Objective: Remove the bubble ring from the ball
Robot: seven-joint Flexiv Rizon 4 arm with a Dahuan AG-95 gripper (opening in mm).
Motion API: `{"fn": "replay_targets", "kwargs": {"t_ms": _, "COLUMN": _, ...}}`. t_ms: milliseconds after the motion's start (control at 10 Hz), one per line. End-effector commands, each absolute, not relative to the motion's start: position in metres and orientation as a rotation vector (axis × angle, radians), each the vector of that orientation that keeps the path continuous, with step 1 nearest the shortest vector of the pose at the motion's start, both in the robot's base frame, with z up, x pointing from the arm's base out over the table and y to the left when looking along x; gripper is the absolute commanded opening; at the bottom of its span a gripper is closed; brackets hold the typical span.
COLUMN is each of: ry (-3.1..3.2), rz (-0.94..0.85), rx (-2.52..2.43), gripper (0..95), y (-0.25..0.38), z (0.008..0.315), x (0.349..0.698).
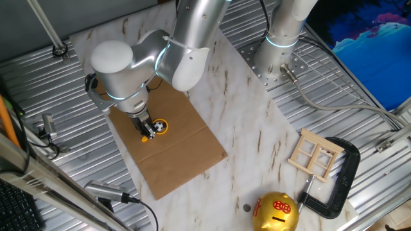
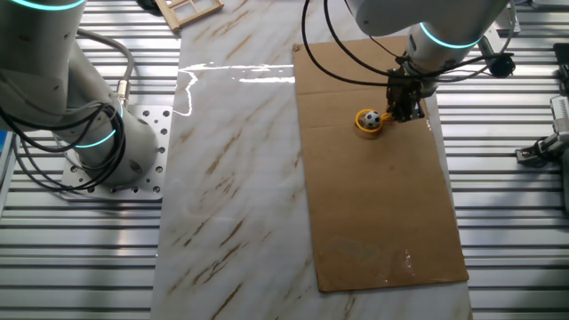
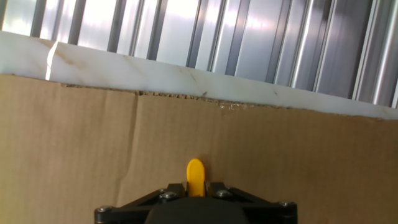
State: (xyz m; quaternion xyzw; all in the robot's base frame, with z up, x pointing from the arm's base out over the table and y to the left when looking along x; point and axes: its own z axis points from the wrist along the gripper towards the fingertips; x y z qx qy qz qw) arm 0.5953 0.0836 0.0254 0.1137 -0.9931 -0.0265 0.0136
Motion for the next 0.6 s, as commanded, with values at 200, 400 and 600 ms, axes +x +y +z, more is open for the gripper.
{"fn": "replay_targets", "kwargs": {"t_ms": 200, "ry": -3.092, "rz": -0.090, "rx": 0.365, "gripper": 0.0, "y": 0.0797, "z": 0.0299, "x": 0.5931}}
{"fn": "replay_targets", "kwargs": {"t_ms": 400, "ry": -3.092, "rz": -0.095, "rx": 0.368, "gripper": 0.0, "y": 0.0785, "z": 0.0349, "x": 0.5912}}
{"fn": "replay_targets", "kwargs": {"t_ms": 600, "ry": -3.092, "rz": -0.096, "rx": 0.367, "gripper": 0.0, "y": 0.0793, "z": 0.0365, "x": 0.5905}}
